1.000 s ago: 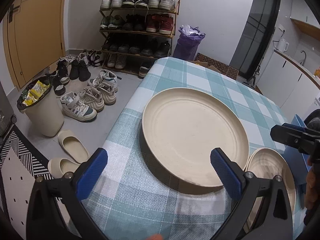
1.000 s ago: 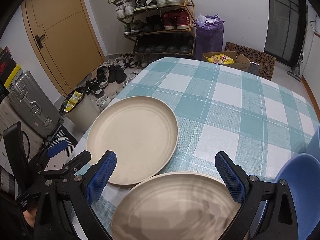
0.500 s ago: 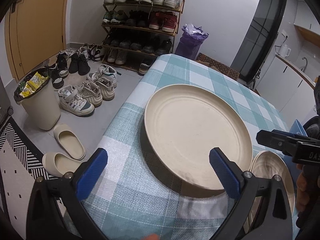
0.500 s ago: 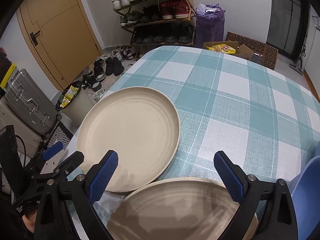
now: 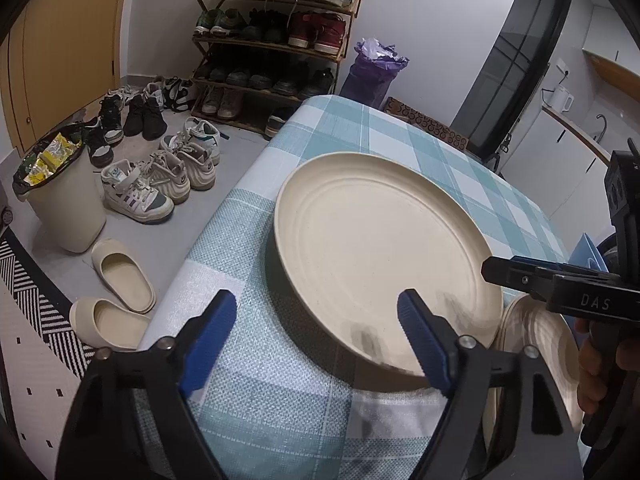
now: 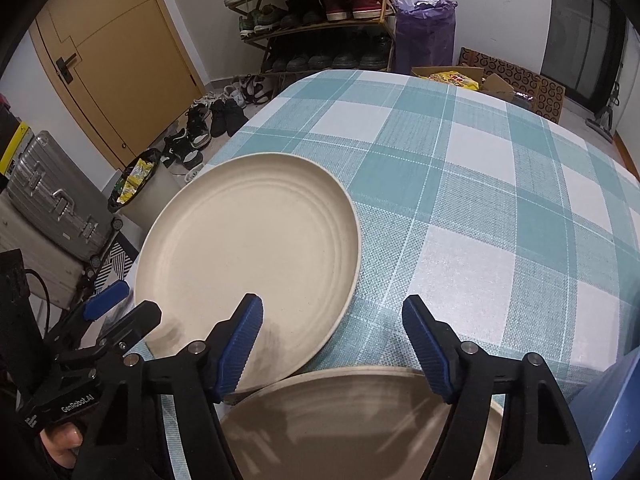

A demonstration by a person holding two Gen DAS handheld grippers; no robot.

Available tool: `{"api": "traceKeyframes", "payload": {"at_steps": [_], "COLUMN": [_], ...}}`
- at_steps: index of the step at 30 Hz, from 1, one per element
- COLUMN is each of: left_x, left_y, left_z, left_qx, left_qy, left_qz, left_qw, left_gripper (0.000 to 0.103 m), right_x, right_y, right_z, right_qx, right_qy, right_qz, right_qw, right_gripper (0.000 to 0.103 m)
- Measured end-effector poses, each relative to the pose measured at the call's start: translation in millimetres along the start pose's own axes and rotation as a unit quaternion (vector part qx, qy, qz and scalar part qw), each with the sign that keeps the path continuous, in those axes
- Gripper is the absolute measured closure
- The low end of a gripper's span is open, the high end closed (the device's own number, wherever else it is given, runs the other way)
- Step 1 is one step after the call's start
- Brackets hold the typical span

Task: Organize plates and bowls
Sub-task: 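Move both grippers to the rim of the remaining cream plate, then close the left gripper on the plate rim while the right gripper closes beside it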

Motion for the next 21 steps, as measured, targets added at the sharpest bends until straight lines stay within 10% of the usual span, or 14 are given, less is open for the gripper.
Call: {"api": "traceKeyframes", "payload": {"at_steps": [21], "left_x": [0], "left_y": [-2], "left_z": [2], "left_qx": [0.005], "left_qy": [-0.014], "left_qz": [0.003], "left_qw": [0.9999], "left_gripper": [0.076], "right_x": [6], "right_y": [2], "right_z": [17], "right_qx": [0.010], "right_qy": [0.004], "right_qz": [-0.025], "right_qw": [1.000], "right_gripper": [0.061]}}
Point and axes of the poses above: each gripper's, at about its wrist camera, not at the fingertips, and z roughly the way its jaws point, x to its left, y to its top, the point moved 8 cm from there along z, roughly the way its jaws point, and after that the axes turned 15 degrees about -z, right-handed, at the moved point
